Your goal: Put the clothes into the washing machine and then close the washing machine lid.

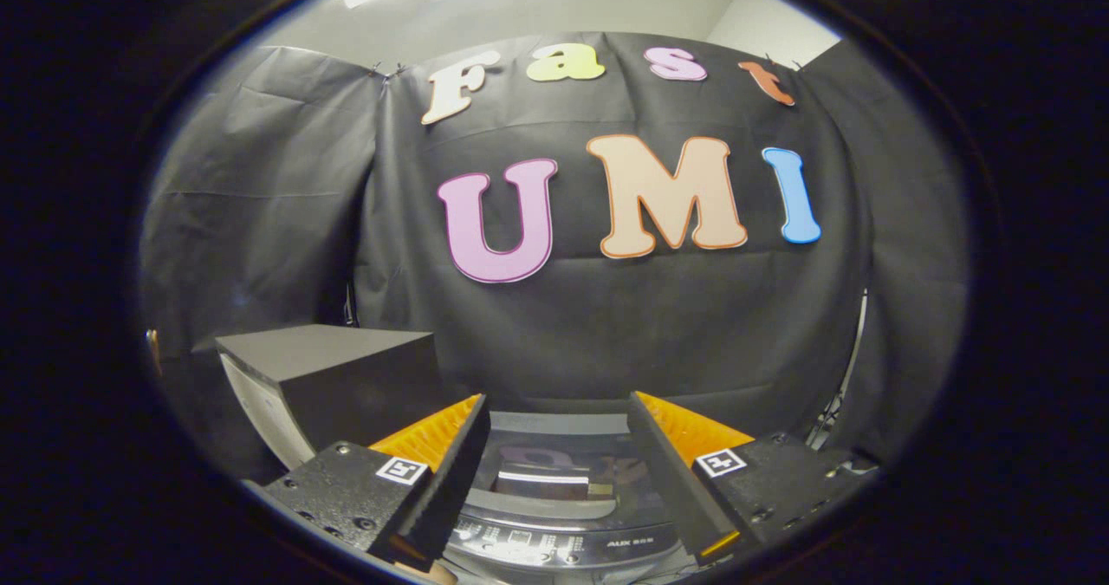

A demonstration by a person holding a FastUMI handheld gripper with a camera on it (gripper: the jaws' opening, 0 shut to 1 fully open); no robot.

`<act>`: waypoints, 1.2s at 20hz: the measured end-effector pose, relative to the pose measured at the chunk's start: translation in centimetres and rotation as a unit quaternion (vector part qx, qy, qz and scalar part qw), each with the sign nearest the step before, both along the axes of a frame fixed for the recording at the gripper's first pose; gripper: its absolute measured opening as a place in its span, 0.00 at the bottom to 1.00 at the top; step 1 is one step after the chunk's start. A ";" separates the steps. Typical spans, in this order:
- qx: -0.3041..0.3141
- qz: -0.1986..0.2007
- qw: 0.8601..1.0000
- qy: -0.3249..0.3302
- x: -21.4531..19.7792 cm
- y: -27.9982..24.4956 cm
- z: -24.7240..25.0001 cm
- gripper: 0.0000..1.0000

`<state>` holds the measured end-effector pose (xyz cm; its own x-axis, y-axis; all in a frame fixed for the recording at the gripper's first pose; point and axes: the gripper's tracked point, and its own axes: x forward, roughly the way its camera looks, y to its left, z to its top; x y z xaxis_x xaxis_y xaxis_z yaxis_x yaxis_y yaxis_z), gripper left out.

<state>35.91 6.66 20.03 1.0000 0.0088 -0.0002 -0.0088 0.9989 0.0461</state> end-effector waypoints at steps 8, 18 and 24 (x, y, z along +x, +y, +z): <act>0.009 -0.007 0.999 -0.032 -2.7 -0.8 -1.6 0.97; -0.016 -0.004 0.997 -0.071 -6.1 -1.5 -3.5 0.97; 0.008 -0.016 0.998 -0.058 -8.3 -1.6 -5.2 0.96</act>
<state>27.65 5.02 14.82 0.9929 -0.0235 0.1162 0.0164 0.9979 0.0622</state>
